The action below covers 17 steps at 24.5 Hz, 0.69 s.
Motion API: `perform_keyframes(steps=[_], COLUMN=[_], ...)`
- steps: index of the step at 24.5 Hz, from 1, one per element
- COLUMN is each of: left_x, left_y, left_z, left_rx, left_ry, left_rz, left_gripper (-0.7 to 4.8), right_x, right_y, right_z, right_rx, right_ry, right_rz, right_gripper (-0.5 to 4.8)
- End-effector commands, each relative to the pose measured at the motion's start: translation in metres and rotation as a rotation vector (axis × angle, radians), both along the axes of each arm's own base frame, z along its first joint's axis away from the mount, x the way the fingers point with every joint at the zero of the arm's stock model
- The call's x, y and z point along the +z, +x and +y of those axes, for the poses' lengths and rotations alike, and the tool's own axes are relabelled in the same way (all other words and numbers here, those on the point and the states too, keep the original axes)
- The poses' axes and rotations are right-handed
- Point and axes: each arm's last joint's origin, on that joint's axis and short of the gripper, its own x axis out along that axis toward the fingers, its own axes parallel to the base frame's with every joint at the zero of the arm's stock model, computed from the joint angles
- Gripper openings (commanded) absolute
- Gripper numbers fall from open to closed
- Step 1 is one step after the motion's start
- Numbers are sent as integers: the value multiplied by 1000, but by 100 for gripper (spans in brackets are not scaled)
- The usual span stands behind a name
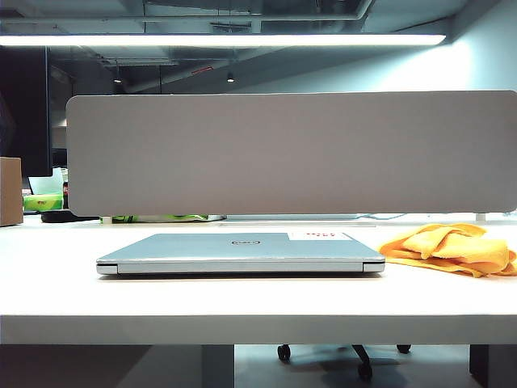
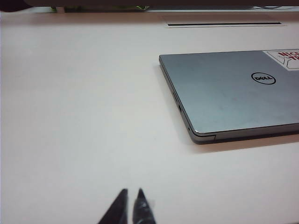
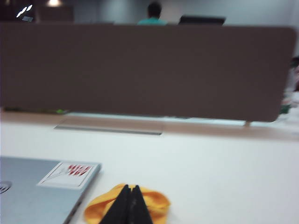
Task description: Pick up the rag and use it to wipe the water off the lid of the laptop on the table.
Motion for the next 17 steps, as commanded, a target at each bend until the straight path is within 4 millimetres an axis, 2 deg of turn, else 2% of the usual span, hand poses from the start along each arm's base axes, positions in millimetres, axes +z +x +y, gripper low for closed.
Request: perform_keyframes(steps=[1,9,17], left_x=[0,1,1], left_y=[0,0,0], left_z=[0,0,0], left_rx=[-11,-10,-11], left_ry=[5,5,5], left_rz=[4,1,1], left_gripper=[22,22,22], right_x=[-12,-39,-43], right_y=[1,4,3], right_z=[-2,-3,-3], right_rx=[-26,-25,-25], right_ry=[0,-5,-6], right_rz=[-9,236,275], right_gripper=[11,11,11])
